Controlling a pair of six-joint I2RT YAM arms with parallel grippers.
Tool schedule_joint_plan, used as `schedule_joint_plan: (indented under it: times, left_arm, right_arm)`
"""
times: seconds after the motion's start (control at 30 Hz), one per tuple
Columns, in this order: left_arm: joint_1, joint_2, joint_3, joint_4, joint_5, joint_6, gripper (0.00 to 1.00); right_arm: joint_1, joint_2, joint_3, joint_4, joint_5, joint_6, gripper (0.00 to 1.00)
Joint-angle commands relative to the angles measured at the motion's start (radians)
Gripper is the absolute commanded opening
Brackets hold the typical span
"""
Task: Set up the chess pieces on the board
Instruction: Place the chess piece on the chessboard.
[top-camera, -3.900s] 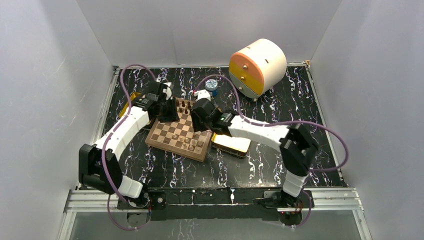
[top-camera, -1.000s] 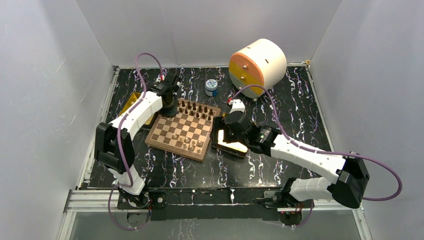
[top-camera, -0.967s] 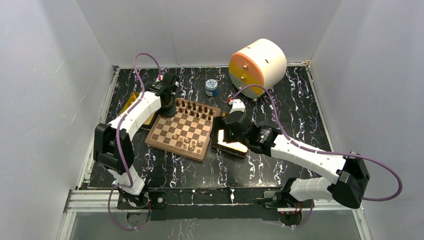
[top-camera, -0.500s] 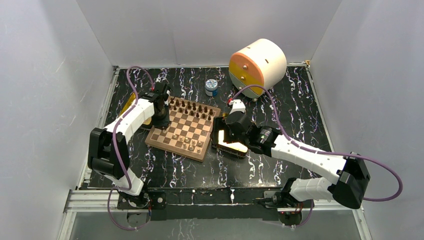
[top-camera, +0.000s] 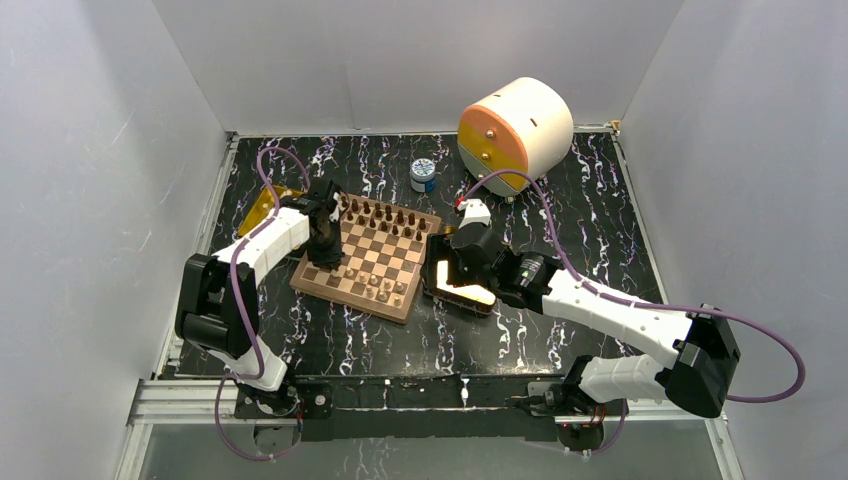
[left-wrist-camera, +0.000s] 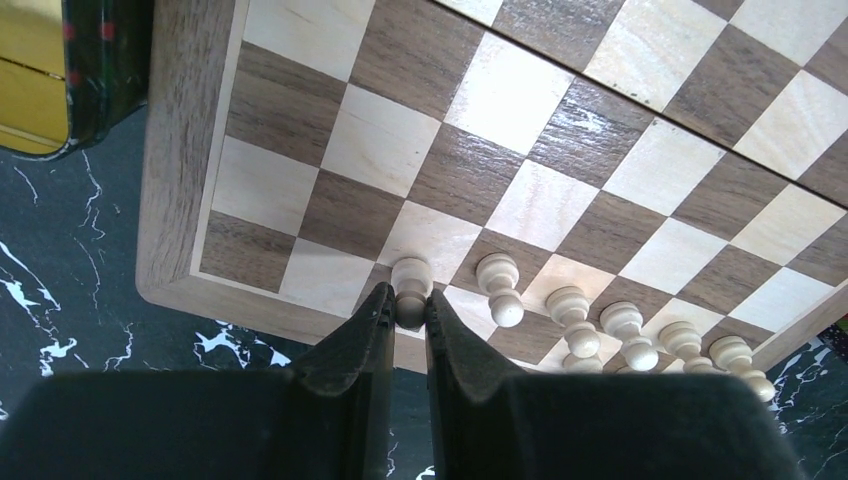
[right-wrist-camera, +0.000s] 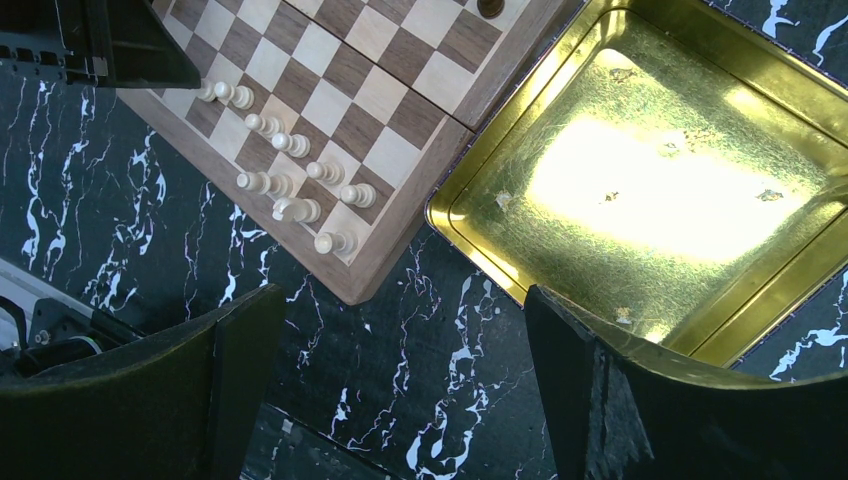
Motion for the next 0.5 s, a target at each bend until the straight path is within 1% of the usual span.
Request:
schedule_joint_plan:
  times: [0.0,0.47]
  left_arm:
    - [0.006,-0.047,-0.002,0.024,0.013,0.006,0.1]
    - [0.007,-0.026,-0.013,0.042,0.02,0.006,0.11]
  right_arm:
    - [0.003,-0.013,0.004,0.016,0.014,-0.002,0.99]
    - [0.002,-0.019,0.004,0.011,0.02,0.002,0.99]
